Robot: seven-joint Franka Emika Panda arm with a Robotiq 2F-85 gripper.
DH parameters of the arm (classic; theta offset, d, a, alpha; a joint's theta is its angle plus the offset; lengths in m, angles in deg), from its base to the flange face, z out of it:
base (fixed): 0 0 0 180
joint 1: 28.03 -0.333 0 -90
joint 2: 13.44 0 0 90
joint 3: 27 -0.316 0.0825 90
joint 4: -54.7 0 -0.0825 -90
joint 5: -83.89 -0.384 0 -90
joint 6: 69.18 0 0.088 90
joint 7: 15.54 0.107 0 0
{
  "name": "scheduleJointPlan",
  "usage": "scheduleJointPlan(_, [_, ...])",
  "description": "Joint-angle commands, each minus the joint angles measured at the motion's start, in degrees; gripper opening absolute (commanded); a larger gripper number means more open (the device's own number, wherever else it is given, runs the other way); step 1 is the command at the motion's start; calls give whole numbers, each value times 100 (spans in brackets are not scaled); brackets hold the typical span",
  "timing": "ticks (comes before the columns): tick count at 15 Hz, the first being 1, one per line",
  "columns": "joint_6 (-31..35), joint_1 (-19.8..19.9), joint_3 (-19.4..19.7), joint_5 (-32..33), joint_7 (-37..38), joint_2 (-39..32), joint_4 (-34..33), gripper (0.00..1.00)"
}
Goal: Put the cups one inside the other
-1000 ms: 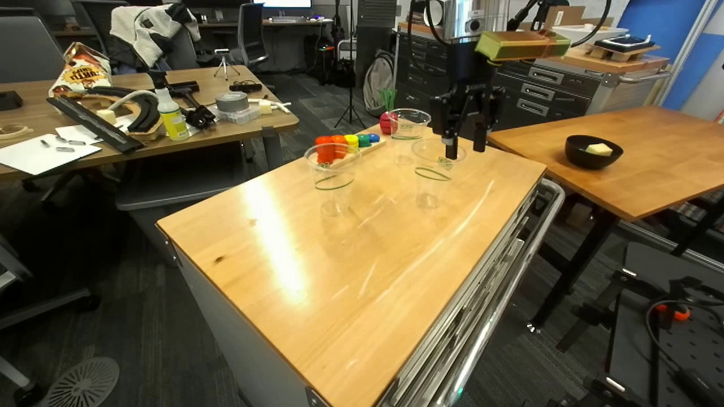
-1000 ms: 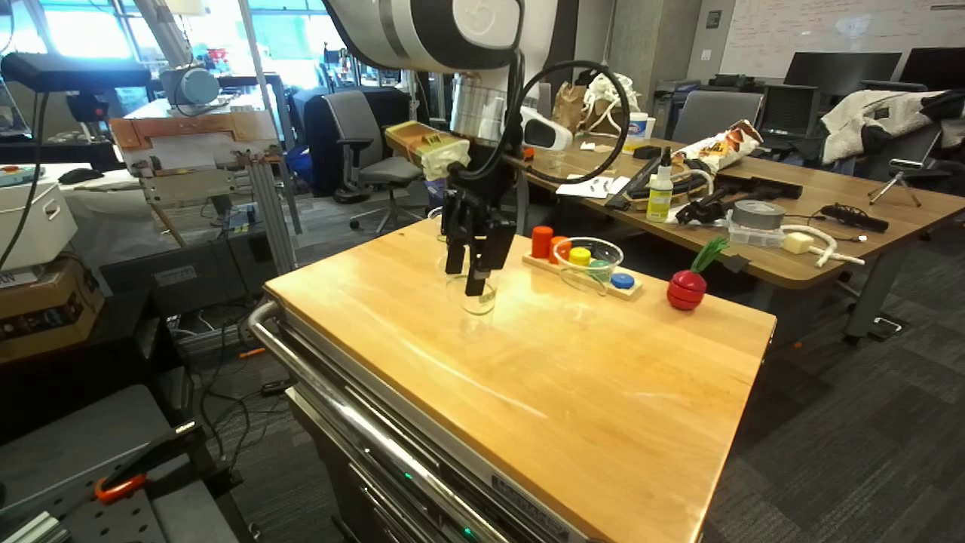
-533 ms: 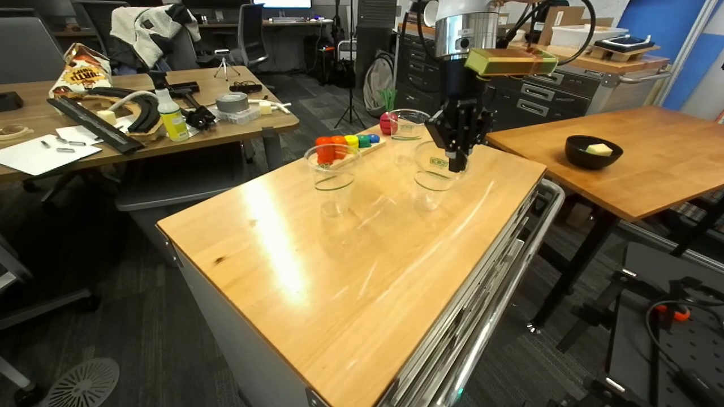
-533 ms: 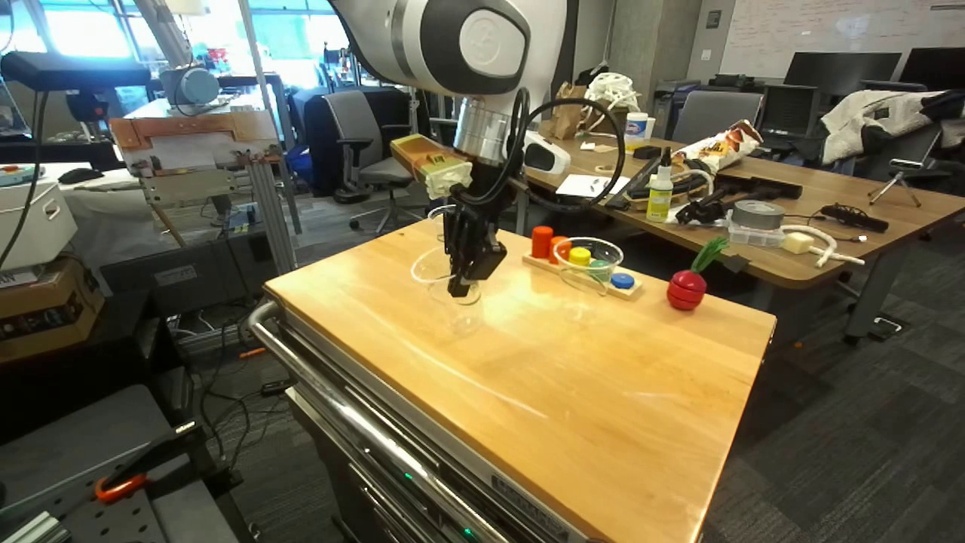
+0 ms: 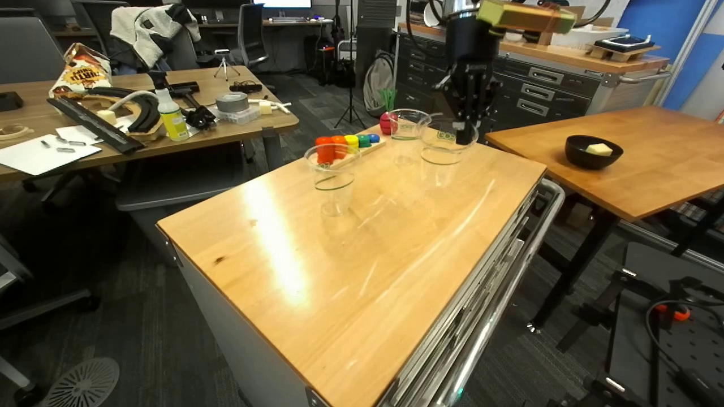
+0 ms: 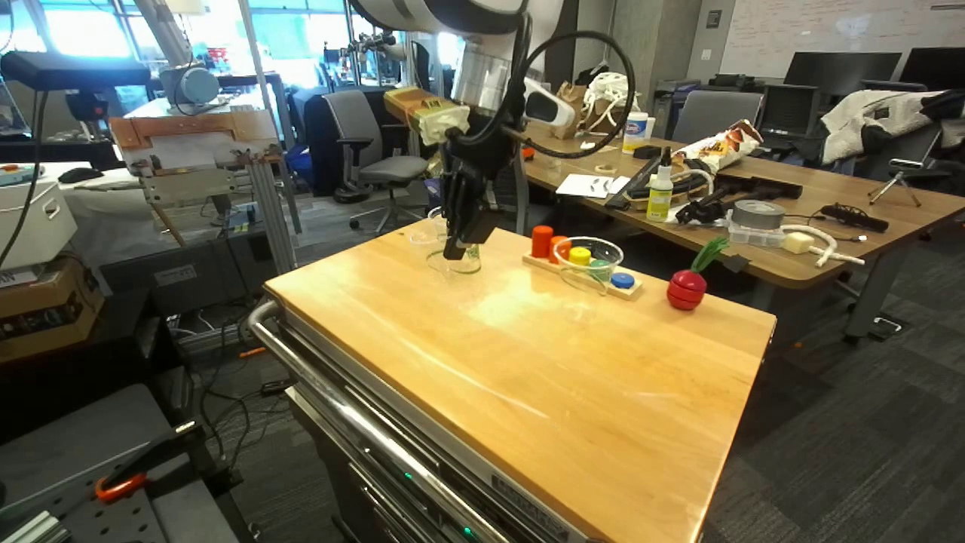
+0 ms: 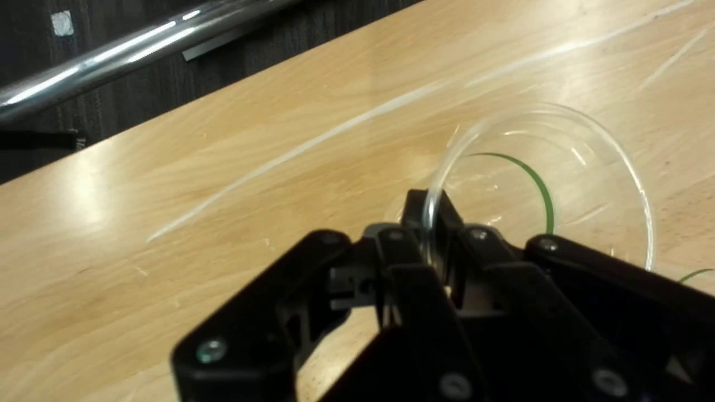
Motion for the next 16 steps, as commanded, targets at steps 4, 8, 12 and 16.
scheduleJointPlan(4, [-1669,362,280,-841,-67,364,-1108,1])
scheduleJointPlan(8, [-2294,544,455,-920,70,-292,-2445,1])
scheduleJointPlan(12, [-2617,659,439,-1003,9,-1099,-3568,1])
scheduleJointPlan(16, [-2771,697,375,-948,20,-1948,-4588,1])
